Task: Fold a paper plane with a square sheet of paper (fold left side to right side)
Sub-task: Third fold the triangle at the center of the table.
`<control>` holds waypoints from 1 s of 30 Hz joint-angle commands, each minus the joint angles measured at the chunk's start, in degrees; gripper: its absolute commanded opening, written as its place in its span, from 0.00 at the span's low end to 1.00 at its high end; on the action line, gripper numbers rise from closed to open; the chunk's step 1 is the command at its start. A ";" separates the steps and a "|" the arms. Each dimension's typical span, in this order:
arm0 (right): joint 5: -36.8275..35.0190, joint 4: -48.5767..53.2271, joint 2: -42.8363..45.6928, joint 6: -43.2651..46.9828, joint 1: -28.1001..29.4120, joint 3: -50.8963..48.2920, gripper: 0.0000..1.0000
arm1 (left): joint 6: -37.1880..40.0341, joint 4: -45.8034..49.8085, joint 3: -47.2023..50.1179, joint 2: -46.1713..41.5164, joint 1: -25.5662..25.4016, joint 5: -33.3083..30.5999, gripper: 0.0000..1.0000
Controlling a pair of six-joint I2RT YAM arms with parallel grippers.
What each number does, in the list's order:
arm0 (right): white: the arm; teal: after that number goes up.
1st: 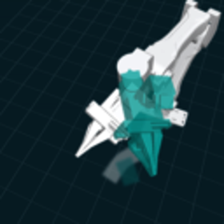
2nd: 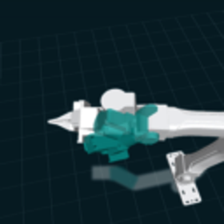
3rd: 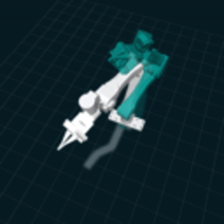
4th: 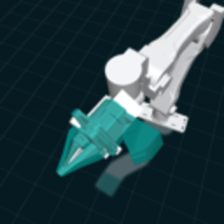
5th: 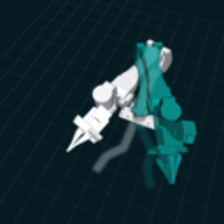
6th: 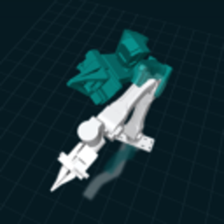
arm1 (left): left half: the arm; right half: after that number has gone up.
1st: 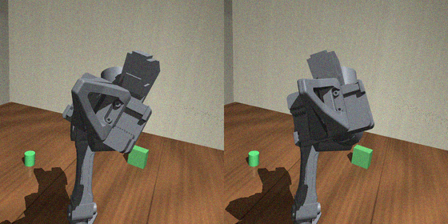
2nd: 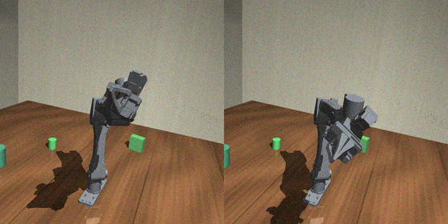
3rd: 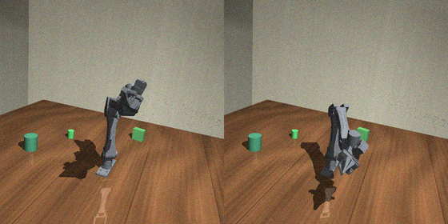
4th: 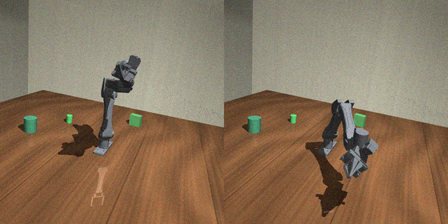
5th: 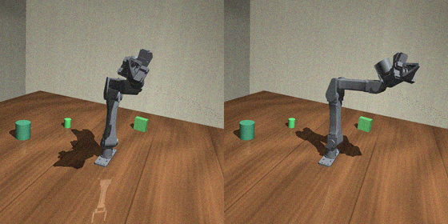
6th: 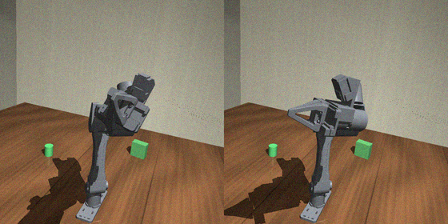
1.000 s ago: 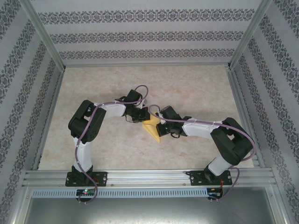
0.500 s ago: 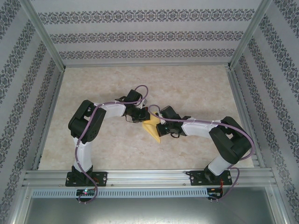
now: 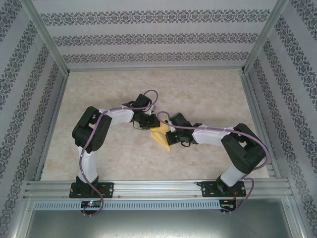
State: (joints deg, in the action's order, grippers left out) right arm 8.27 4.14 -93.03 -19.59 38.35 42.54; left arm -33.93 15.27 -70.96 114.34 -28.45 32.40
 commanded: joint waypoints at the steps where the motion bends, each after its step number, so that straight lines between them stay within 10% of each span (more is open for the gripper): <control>1: 1.27 4.63 -0.97 0.12 0.09 -0.97 0.00 | 3.40 6.77 -4.14 -3.07 1.71 -2.81 0.28; 17: 2.27 5.70 -2.42 1.20 0.62 0.49 0.00 | -2.68 -14.64 18.24 -21.96 1.05 5.39 0.11; 30: 1.81 7.19 -2.32 2.02 0.96 0.96 0.00 | -6.93 -25.04 19.51 -14.53 -6.56 6.18 0.11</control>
State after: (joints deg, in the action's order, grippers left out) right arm 9.54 5.96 -93.54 -18.50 38.52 43.53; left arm -40.21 -6.74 -49.15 98.00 -33.82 37.52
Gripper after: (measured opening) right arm 0.038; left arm 0.111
